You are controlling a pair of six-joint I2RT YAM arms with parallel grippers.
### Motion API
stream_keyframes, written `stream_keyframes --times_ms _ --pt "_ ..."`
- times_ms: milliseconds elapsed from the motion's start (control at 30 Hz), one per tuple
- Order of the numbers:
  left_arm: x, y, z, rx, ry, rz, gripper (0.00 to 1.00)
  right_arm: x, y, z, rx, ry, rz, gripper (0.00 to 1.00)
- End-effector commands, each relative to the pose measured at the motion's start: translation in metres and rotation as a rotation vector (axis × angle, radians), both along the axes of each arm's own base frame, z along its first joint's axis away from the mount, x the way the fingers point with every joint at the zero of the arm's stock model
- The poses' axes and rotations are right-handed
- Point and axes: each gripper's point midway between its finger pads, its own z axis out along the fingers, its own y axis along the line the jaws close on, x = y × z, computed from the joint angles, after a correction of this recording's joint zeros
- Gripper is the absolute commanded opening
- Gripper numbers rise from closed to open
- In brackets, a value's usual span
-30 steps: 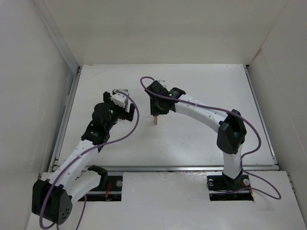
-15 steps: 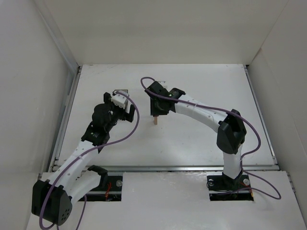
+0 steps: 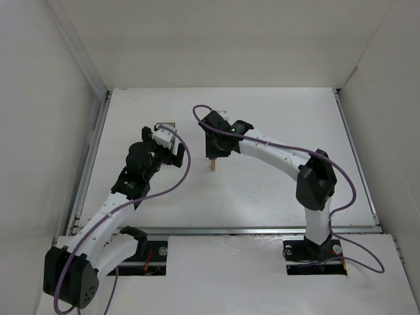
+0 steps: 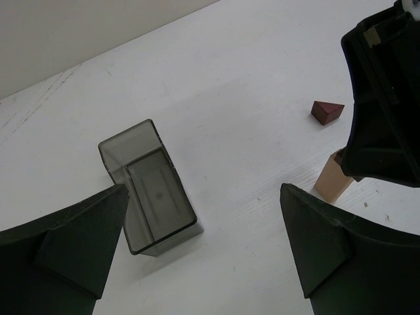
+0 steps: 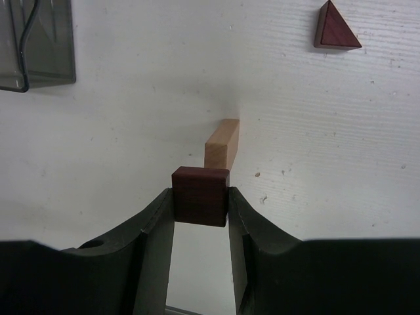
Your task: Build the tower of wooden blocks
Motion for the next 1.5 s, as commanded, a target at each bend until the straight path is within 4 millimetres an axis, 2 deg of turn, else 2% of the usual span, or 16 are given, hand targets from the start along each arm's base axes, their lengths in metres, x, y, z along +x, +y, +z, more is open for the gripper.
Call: stream_keyframes --times_ms 0,33,433,800,1067,1167,1300,1467 --pt "0.000 0.000 0.015 -0.024 -0.053 0.000 1.00 0.007 0.008 -0.002 0.026 -0.013 -0.003 0.00" --pt "0.000 0.000 0.015 -0.024 -0.053 0.000 1.00 0.007 0.008 -0.007 0.018 -0.006 -0.003 0.00" --pt "0.000 0.000 0.015 -0.024 -0.053 0.000 1.00 0.013 0.011 -0.006 0.037 -0.013 -0.007 0.00" --pt "-0.001 -0.001 0.015 -0.025 -0.053 -0.009 1.00 0.015 0.003 -0.010 0.025 -0.012 -0.021 0.00" --pt "-0.001 -0.001 0.012 -0.022 -0.044 -0.009 1.00 0.015 0.006 -0.005 0.045 -0.020 -0.016 0.00" --pt "-0.001 -0.001 0.012 -0.022 -0.044 -0.009 1.00 0.014 0.004 -0.008 0.038 -0.014 -0.016 0.12" --pt "-0.002 -0.001 0.010 -0.019 -0.036 -0.009 1.00 0.012 0.003 -0.012 0.030 -0.007 -0.016 0.12" --pt "-0.002 -0.001 0.010 -0.019 -0.036 -0.009 1.00 0.012 0.000 -0.006 0.042 -0.016 -0.037 0.11"
